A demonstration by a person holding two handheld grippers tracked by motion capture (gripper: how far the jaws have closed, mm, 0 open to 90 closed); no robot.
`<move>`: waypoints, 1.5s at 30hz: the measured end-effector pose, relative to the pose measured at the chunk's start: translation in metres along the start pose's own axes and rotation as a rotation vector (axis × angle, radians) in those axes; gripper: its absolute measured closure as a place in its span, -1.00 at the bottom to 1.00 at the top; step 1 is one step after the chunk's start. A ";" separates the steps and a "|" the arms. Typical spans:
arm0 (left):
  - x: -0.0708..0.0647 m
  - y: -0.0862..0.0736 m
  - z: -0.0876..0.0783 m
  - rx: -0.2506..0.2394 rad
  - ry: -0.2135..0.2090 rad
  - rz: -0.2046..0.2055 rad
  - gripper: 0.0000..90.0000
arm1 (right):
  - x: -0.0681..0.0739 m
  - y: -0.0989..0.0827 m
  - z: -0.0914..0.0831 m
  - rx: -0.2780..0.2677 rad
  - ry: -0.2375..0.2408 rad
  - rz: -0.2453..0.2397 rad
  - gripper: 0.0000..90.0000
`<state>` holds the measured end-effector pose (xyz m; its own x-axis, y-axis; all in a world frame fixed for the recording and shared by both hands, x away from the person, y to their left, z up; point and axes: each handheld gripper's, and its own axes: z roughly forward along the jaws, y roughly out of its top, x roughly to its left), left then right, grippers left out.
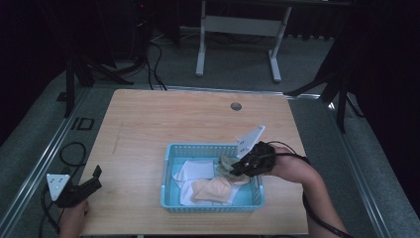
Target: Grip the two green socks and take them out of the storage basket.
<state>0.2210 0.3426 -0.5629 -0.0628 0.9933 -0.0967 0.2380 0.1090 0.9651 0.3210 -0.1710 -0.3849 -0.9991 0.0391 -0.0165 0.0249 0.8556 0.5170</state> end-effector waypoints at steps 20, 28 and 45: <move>0.000 0.000 0.000 0.001 0.002 0.004 -0.99 | -0.007 -0.100 -0.046 0.023 -0.096 0.198 0.80; -0.001 0.000 0.000 0.001 0.004 0.006 -0.99 | -0.004 -0.144 -0.044 0.042 -0.118 0.266 0.80; -0.001 0.000 0.001 0.003 0.007 0.007 -0.99 | 0.002 -0.202 -0.008 0.055 -0.080 0.360 0.80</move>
<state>0.2215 0.3418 -0.5630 -0.0680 0.9937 -0.0887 0.2414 0.1027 0.9650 0.3135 -0.3473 -0.4826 -0.9202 0.3811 0.0897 0.3783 0.8061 0.4550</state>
